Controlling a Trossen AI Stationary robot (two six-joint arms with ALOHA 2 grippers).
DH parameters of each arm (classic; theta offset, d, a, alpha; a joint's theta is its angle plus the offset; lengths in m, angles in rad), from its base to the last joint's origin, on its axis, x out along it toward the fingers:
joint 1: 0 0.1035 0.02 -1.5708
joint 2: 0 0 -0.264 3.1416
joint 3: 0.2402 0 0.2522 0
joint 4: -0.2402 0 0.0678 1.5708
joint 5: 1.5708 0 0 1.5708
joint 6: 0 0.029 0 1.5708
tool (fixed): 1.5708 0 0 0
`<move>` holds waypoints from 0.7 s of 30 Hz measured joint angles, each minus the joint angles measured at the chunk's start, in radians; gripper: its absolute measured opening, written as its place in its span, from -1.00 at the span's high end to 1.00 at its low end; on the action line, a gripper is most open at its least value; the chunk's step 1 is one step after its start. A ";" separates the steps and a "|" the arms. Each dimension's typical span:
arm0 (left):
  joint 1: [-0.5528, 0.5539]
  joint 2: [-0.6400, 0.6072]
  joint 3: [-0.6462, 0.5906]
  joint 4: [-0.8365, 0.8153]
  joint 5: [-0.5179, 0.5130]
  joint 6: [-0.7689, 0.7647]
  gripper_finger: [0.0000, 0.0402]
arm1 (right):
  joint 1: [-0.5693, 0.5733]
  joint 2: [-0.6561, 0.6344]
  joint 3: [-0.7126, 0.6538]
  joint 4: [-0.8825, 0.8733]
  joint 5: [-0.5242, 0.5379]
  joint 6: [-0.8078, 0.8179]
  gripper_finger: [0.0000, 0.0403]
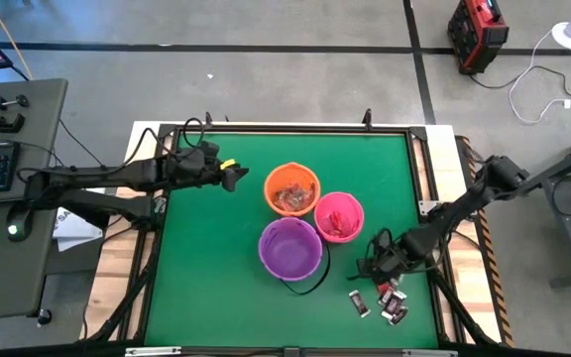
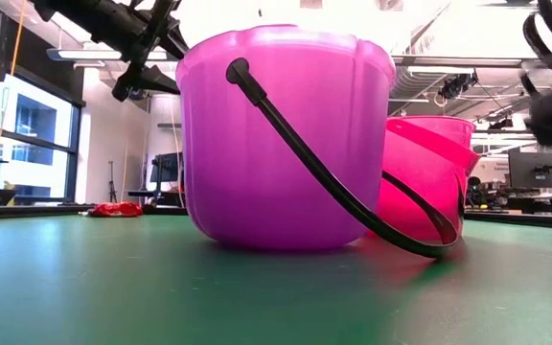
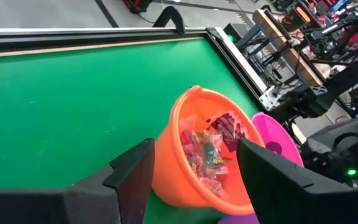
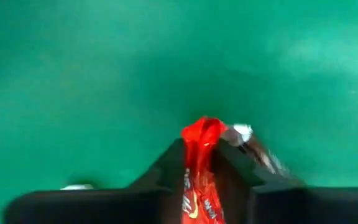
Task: Sort candy by brand, put in halloween buckets
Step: Put the red chocolate bar into the pink bucket
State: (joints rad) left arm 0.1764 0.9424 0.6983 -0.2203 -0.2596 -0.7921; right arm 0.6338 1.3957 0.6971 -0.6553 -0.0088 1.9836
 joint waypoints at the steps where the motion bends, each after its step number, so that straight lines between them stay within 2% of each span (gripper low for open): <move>1: 0.001 -0.004 0.000 0.000 0.002 0.000 -0.08 | 0.000 -0.014 0.031 -0.034 0.030 -0.019 0.88; 3: 0.001 -0.012 0.000 0.001 0.002 0.001 -0.08 | -0.002 -0.041 0.099 -0.102 0.077 -0.052 0.92; 6: 0.001 -0.016 0.000 0.000 -0.001 0.011 -0.08 | -0.016 -0.081 0.223 -0.236 0.166 -0.113 0.79; 9: 0.001 -0.016 0.000 0.000 -0.012 0.016 -0.08 | -0.035 -0.103 0.349 -0.342 0.320 -0.188 0.73; 12: 0.001 -0.013 0.000 -0.001 -0.013 0.017 -0.08 | -0.068 -0.104 0.439 -0.401 0.456 -0.259 0.75; 17: 0.001 -0.013 0.000 0.000 -0.013 0.017 -0.08 | -0.168 -0.103 0.456 -0.376 0.601 -0.369 0.83; 21: 0.001 -0.013 0.000 0.000 -0.006 0.018 -0.08 | -0.258 -0.099 0.420 -0.311 0.638 -0.433 0.79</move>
State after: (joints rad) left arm 0.1772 0.9291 0.6983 -0.2207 -0.2652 -0.7746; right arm 0.3762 1.2971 1.1172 -0.9658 0.6295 1.5507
